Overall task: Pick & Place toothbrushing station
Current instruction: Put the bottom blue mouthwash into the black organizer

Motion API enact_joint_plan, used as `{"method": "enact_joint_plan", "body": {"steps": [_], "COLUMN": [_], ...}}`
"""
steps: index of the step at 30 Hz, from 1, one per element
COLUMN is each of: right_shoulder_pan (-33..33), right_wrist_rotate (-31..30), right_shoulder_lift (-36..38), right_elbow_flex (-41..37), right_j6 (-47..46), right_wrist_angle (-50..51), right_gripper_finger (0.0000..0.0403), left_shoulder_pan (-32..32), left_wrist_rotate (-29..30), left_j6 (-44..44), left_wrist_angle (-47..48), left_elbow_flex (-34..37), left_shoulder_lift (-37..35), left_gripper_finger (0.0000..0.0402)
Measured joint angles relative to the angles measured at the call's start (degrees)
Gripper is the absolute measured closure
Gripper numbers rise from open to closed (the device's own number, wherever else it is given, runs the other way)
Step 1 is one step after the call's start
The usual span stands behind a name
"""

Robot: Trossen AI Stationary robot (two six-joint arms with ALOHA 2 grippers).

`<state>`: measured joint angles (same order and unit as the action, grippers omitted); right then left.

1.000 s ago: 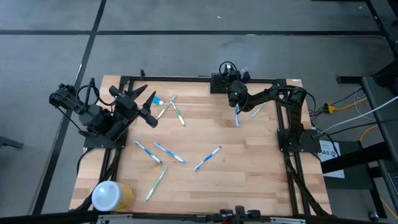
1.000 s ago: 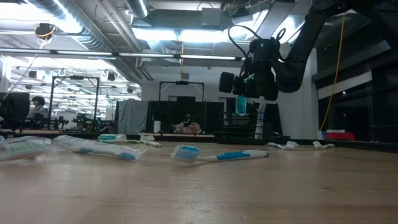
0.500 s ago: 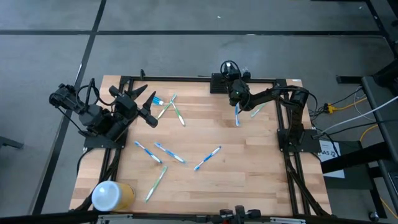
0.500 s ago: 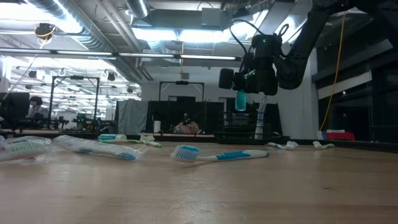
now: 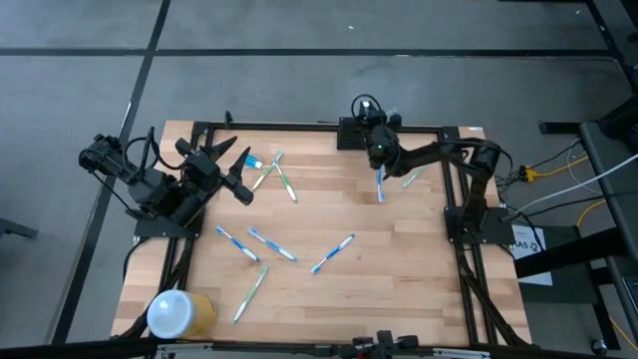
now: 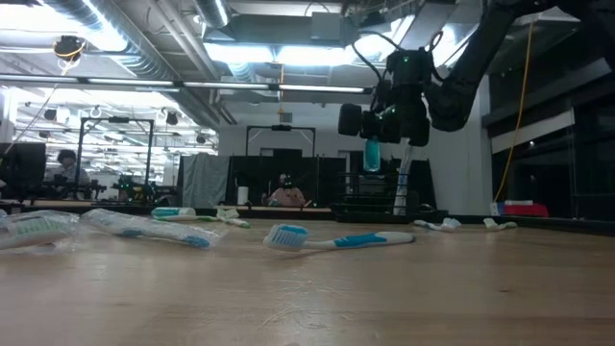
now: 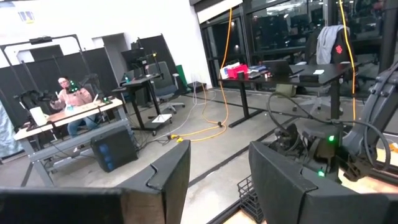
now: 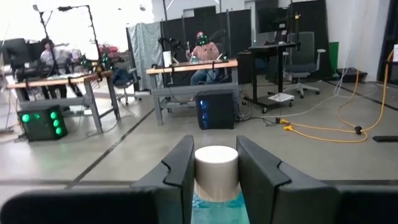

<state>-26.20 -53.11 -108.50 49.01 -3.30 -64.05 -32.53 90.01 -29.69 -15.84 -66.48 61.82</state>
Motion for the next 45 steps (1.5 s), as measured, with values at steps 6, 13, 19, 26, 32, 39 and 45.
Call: {"method": "enact_joint_plan", "body": {"steps": [6, 13, 19, 26, 32, 39, 45], "right_shoulder_pan": [-0.7, -0.8, -1.0, -1.0, -2.3, -3.0, -4.8], "right_wrist_rotate": [2.8, 4.9, 6.4, 7.5, 9.7, 12.2, 13.0], "right_shoulder_lift": [2.6, 3.5, 3.7, 6.5, 8.8, 9.3, 9.3], "right_elbow_flex": [0.0, 0.0, 0.1, 0.1, 0.1, 0.1, 0.1], "right_j6": [-3.1, -8.9, -9.7, -9.6, -12.9, -12.1, -12.4], "right_wrist_angle": [6.5, 13.6, 13.8, 16.9, 24.0, 22.1, 21.7], "right_gripper_finger": [0.031, 0.031, 0.031, 0.031, 0.031, 0.031, 0.031], "left_shoulder_pan": [0.0, 0.0, 0.0, 0.0, 0.0, 0.0, 0.0], "left_wrist_rotate": [0.0, 0.0, 0.0, 0.0, 0.0, -0.1, -0.3], "left_j6": [0.6, 1.6, 1.7, 1.5, 1.7, 2.8, 5.4], "left_wrist_angle": [0.4, 1.1, 1.1, 1.1, 1.1, 2.2, 4.3], "left_elbow_flex": [0.0, 0.0, 0.0, 0.0, 0.0, 0.0, 0.0], "left_shoulder_lift": [0.0, 0.0, 0.0, 0.0, 0.0, 0.0, 0.0], "left_gripper_finger": [0.0242, 0.0242, 0.0242, 0.0242, 0.0242, 0.0242, 0.0242]}}
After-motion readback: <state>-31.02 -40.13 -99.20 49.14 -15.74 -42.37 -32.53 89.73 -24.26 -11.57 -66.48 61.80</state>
